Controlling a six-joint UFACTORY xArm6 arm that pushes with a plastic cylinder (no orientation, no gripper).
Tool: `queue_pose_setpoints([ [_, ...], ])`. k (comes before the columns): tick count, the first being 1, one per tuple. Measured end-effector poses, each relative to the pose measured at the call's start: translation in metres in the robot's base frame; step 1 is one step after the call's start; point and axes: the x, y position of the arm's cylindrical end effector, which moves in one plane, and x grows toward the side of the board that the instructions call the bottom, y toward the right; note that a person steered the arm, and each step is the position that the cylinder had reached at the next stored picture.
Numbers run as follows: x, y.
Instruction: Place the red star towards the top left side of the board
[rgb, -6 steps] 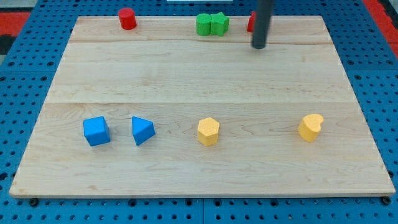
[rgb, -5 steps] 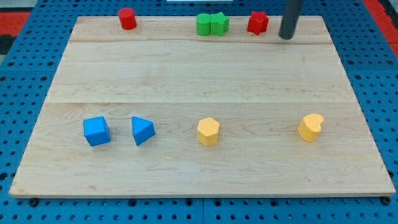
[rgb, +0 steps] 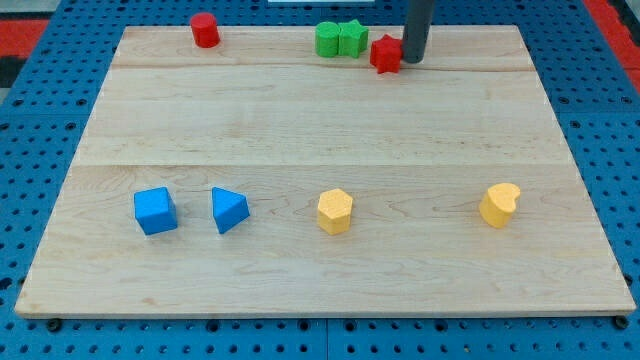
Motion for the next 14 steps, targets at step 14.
queue_pose_setpoints([
  [14, 0.024, -0.189],
])
